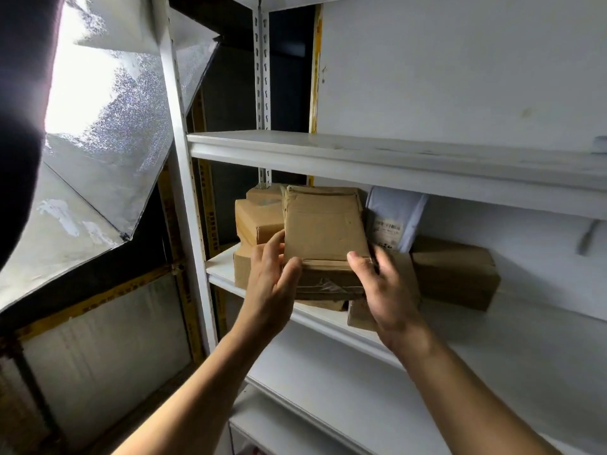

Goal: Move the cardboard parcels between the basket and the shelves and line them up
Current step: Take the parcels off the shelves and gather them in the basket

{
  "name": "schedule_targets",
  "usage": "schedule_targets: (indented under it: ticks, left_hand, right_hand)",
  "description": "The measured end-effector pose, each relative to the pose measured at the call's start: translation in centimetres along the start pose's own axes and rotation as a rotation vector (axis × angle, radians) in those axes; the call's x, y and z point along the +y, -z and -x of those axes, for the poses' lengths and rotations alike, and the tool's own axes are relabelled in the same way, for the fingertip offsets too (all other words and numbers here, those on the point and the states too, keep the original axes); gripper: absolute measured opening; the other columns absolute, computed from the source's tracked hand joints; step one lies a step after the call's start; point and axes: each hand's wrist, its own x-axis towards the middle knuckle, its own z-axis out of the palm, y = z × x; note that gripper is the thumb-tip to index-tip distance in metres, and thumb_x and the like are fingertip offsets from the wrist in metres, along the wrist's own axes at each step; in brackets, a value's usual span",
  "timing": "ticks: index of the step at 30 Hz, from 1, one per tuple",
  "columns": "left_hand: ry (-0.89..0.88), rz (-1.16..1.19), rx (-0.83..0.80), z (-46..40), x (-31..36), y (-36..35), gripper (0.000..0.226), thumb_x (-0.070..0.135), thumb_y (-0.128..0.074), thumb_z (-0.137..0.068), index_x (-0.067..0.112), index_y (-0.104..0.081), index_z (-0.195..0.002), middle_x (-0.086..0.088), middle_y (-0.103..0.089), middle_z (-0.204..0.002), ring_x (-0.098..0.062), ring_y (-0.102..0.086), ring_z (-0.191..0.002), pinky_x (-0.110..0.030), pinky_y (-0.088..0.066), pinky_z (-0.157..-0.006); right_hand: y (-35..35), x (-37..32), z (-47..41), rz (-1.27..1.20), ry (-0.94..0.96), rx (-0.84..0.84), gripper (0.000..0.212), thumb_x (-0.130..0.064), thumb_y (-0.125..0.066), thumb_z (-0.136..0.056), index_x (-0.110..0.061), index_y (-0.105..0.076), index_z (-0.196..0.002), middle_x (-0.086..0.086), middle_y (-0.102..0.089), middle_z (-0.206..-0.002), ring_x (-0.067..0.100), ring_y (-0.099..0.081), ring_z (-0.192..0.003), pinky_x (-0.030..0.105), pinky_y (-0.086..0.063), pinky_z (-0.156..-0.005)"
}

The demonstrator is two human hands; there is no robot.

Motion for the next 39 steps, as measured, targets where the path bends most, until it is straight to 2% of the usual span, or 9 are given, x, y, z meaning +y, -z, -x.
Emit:
schedule_targets:
  ticks: [5, 9, 13, 18, 24, 30, 33, 36, 39]
  left_hand:
    - [-0.020, 0.085, -0.099, 2.8, -0.4, -2.5, 0.064, 0.038, -0.046, -0.098, 0.024, -0.034, -0.159, 0.004, -0.040, -0.141, -0.012, -0.051, -0.131, -0.023, -0.054, -0.102]
    - [-0.019, 0.142, -0.212, 5.2, -0.5, -5.8, 0.066, 0.033, -0.048, -0.099, 0.019, -0.033, -0.162, 0.004, -0.043, -0.144, 0.001, -0.051, -0.132, -0.030, -0.049, -0.112]
    - [-0.033, 0.249, -0.338, 7.6, 0.8, -9.8, 0.068, 0.034, -0.050, -0.099, 0.019, -0.033, -0.163, 0.007, -0.045, -0.141, -0.004, -0.052, -0.134, -0.029, -0.052, -0.109]
    - [-0.068, 0.386, -0.491, 11.1, 4.0, -15.4, 0.065, 0.028, -0.053, -0.098, 0.022, -0.037, -0.161, 0.008, -0.047, -0.140, -0.006, -0.053, -0.134, -0.018, -0.050, -0.101]
    - [-0.044, 0.508, -0.742, 19.3, 8.3, -22.7, 0.061, 0.025, -0.056, -0.098, 0.025, -0.042, -0.157, 0.010, -0.050, -0.140, -0.009, -0.052, -0.137, -0.017, -0.048, -0.104]
    - [0.002, 0.524, -0.988, 31.2, 13.6, -28.2, 0.055, 0.012, -0.059, -0.104, 0.034, -0.043, -0.152, 0.022, -0.051, -0.136, 0.006, -0.055, -0.128, -0.005, -0.046, -0.093]
    - [0.001, 0.519, -1.115, 36.9, 15.1, -29.8, 0.054, 0.007, -0.056, -0.106, 0.031, -0.046, -0.153, 0.015, -0.053, -0.143, -0.001, -0.055, -0.133, -0.008, -0.047, -0.096]
    - [-0.027, 0.506, -1.255, 41.8, 16.2, -31.2, 0.059, 0.005, -0.056, -0.105, 0.046, -0.047, -0.146, 0.022, -0.054, -0.142, 0.006, -0.054, -0.131, -0.006, -0.047, -0.093]
    - [-0.013, 0.478, -1.420, 46.4, 16.6, -33.2, 0.061, 0.010, -0.061, -0.104, 0.048, -0.046, -0.148, 0.015, -0.057, -0.146, 0.002, -0.056, -0.132, -0.018, -0.053, -0.098]
  right_hand:
    - [3.4, 1.5, 4.0, 0.060, -0.030, 0.076, 0.073, -0.051, -0.070, -0.097, -0.035, -0.037, -0.160, -0.025, -0.040, -0.144, -0.001, -0.041, -0.135, 0.024, -0.034, -0.108]
    - [7.0, 2.0, 7.8, 0.066, -0.041, 0.164, 0.037, -0.031, -0.067, -0.102, -0.043, -0.053, -0.135, -0.031, -0.056, -0.126, -0.018, -0.057, -0.111, 0.000, -0.042, -0.084]
    - [11.2, 2.2, 12.0, 0.087, 0.008, 0.260, 0.041, -0.030, -0.067, -0.103, -0.038, -0.056, -0.142, -0.016, -0.067, -0.135, 0.002, -0.064, -0.124, 0.020, -0.054, -0.102]
    - [16.9, 2.2, 18.4, 0.086, 0.046, 0.418, 0.048, -0.018, -0.065, -0.105, -0.028, -0.055, -0.150, -0.009, -0.065, -0.144, 0.010, -0.060, -0.133, 0.035, -0.048, -0.112]
    - [24.0, 2.4, 29.4, 0.014, -0.038, 0.647, 0.053, -0.020, -0.069, -0.102, -0.037, -0.054, -0.150, -0.017, -0.065, -0.142, 0.002, -0.060, -0.132, 0.024, -0.050, -0.108]
    - [29.0, 3.7, 43.3, -0.017, -0.154, 0.959, 0.056, -0.015, -0.072, -0.099, -0.043, -0.058, -0.145, -0.017, -0.068, -0.138, 0.001, -0.063, -0.128, 0.023, -0.051, -0.105]
    - [30.1, 4.4, 49.7, -0.009, -0.175, 1.092, 0.057, -0.011, -0.072, -0.098, -0.043, -0.059, -0.143, -0.017, -0.068, -0.139, -0.001, -0.062, -0.128, 0.021, -0.050, -0.104]
    - [30.4, 5.3, 55.7, -0.027, -0.217, 1.189, 0.058, -0.012, -0.071, -0.099, -0.038, -0.056, -0.148, -0.017, -0.068, -0.137, -0.005, -0.063, -0.123, 0.011, -0.052, -0.095]
    - [30.2, 6.6, 61.2, -0.041, -0.261, 1.308, 0.055, -0.009, -0.067, -0.101, -0.033, -0.056, -0.149, -0.013, -0.069, -0.137, 0.003, -0.062, -0.128, 0.013, -0.051, -0.096]
